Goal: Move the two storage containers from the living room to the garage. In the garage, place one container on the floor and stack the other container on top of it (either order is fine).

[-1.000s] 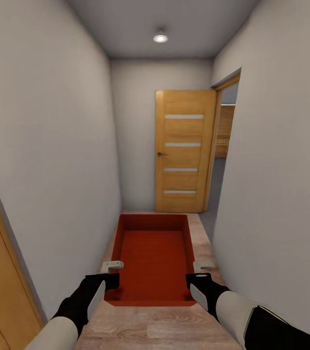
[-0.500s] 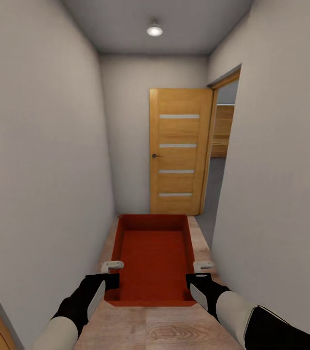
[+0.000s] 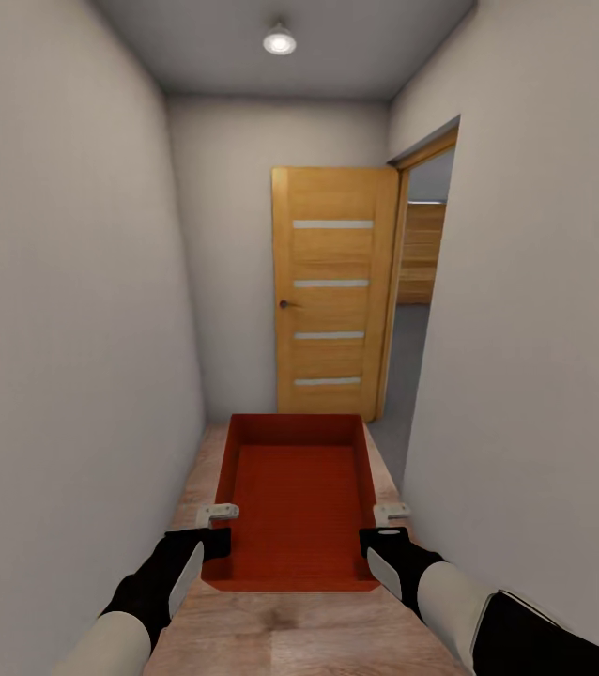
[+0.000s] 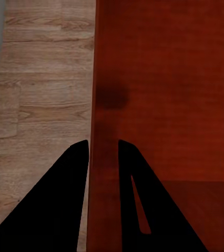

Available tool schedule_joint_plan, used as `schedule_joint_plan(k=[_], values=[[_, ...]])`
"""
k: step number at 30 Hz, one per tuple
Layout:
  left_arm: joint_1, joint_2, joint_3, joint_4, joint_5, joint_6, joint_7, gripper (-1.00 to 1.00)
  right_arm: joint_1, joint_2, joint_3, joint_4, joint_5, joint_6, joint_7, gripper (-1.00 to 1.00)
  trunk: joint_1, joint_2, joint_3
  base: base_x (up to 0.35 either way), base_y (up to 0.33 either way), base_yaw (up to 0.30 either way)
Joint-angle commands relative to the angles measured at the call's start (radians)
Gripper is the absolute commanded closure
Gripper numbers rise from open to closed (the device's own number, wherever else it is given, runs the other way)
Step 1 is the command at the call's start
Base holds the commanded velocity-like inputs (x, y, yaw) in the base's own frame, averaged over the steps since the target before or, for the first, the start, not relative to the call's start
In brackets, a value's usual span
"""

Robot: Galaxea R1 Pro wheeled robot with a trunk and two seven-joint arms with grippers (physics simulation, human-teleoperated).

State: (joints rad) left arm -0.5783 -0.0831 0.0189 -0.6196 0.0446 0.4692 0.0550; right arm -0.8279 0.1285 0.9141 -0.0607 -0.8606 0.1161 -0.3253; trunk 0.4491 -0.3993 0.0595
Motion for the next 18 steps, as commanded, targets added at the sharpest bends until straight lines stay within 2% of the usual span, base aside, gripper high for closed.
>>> schedule_joint_plan(k=[1,18], values=[[0.0,0.0,0.001,-0.002,-0.009,0.006,0.009,1.0,0.0,-0.007,0.002,0.001,0.004,0.006,-0.026,1.0,0.001,-0.001,0.0,0.323,0.0,-0.001],[0.0,0.0,0.003,0.02,-0.009,-0.012,0.009,1.0,0.0,-0.007,0.002,0.001,0.003,0.005,-0.026,1.0,0.001,-0.001,0.0,0.323,0.0,0.0]])
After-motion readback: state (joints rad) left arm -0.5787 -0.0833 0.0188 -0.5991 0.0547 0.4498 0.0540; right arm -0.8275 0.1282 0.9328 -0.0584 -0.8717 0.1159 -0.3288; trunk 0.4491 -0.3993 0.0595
